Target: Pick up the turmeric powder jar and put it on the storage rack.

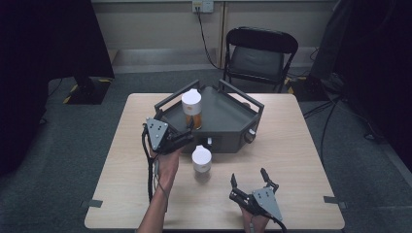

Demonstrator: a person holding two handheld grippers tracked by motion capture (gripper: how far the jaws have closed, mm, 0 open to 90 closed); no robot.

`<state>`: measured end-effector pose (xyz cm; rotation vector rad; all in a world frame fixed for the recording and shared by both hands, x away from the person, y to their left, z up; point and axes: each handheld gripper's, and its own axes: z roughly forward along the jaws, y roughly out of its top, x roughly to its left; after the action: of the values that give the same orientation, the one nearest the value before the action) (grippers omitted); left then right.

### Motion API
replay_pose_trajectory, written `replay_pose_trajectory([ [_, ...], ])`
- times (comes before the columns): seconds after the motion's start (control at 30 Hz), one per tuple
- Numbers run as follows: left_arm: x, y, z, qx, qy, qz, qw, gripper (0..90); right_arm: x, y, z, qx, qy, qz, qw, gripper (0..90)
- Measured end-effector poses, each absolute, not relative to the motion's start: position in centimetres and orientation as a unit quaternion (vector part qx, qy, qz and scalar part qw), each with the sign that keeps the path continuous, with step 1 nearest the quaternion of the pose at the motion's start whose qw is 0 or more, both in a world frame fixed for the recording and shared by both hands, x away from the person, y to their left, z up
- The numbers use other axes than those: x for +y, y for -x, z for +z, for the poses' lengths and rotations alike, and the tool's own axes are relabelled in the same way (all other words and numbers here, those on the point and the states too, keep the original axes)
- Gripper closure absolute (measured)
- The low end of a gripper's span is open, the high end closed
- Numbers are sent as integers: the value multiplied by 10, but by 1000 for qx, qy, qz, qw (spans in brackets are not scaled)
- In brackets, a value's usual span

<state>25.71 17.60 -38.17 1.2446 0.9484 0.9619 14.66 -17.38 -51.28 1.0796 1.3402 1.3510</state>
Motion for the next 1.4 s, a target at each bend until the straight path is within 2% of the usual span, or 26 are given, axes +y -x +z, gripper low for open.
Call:
replay_pose_trajectory([
  [1.4, 201, -205, -447, 455, -524, 437, 573, 0, -174, -147, -513, 544, -438, 549, 459, 12],
])
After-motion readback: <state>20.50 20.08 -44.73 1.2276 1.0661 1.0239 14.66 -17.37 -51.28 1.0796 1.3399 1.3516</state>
